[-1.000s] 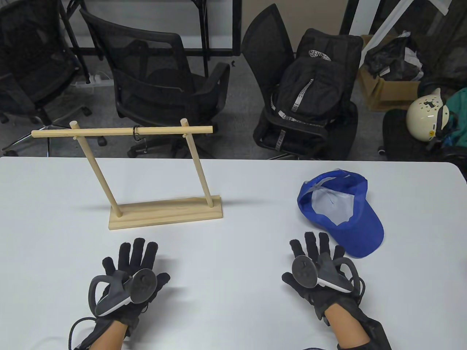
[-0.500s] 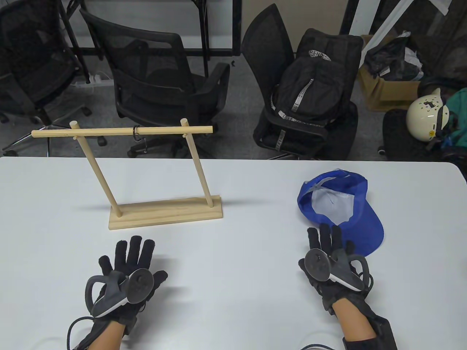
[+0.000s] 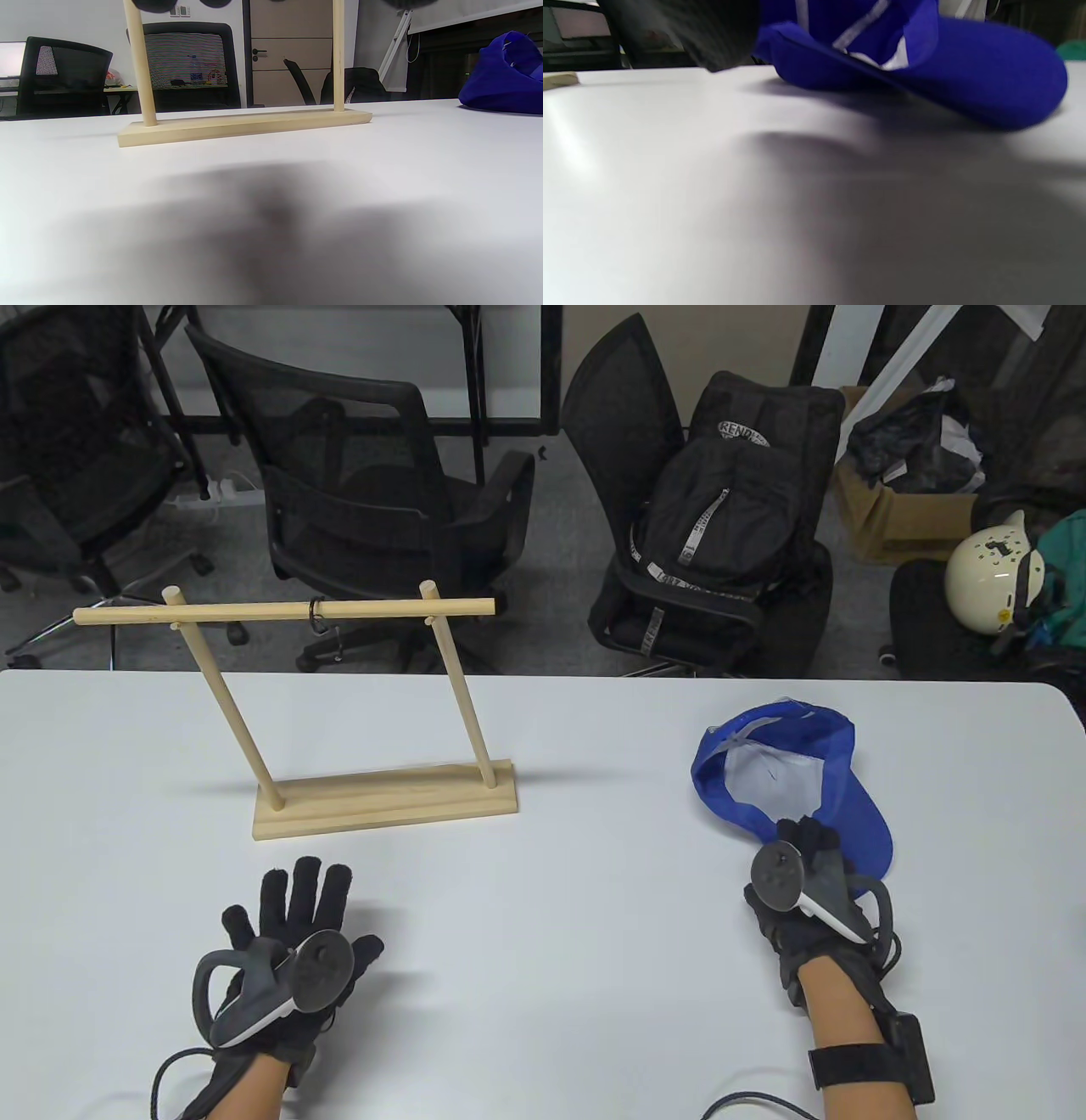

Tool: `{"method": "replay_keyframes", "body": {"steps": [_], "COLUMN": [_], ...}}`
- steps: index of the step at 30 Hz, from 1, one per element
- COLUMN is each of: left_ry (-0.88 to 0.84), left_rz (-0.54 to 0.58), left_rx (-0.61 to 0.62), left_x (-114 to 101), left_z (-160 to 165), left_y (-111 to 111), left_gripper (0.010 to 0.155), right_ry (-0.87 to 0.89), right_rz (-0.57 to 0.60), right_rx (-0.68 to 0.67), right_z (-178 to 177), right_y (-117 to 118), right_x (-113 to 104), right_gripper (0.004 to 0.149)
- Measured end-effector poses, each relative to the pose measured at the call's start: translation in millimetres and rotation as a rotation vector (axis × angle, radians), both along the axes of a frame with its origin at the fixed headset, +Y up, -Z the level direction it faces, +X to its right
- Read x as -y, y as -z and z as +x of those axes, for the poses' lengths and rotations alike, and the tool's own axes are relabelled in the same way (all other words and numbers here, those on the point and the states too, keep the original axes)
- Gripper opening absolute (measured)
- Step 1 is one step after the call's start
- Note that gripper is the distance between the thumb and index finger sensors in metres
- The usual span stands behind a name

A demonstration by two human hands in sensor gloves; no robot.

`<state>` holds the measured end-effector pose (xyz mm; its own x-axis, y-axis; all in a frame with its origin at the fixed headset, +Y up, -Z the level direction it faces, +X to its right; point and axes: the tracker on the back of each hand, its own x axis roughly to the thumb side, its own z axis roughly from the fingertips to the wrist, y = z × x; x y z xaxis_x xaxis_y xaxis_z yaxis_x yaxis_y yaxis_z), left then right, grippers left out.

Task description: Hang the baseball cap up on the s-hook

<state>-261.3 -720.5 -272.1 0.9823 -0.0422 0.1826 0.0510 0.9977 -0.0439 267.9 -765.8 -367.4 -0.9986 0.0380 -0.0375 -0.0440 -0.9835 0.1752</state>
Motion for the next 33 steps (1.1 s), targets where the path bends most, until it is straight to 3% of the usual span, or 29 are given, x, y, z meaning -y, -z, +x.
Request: {"method": "replay_keyframes", "body": {"steps": [9, 19, 33], "left_ry": [0.047, 0.068, -0.039], "left_rz": [-0.053, -0.062, -0.047], "left_rx": [0.005, 0.055, 0.061], "left_x": [12.2, 15.4, 11.4], "left_z": [6.6, 21.1, 13.6], "left_y": [6.1, 7.4, 10.9], "left_gripper": [0.088, 0.088, 0.087], "right_ry": [0.068, -0.087, -0.087], "right_rz": [-0.094, -0.061, 0.110], "right_rx": [0.052, 0.071, 0.026], "right_z": [16.0, 8.4, 2.4], "right_y": [11.1, 15.5, 2.8], "right_x": [13.9, 15.9, -21.8], "right_gripper": [0.078, 0.063, 0.052]}}
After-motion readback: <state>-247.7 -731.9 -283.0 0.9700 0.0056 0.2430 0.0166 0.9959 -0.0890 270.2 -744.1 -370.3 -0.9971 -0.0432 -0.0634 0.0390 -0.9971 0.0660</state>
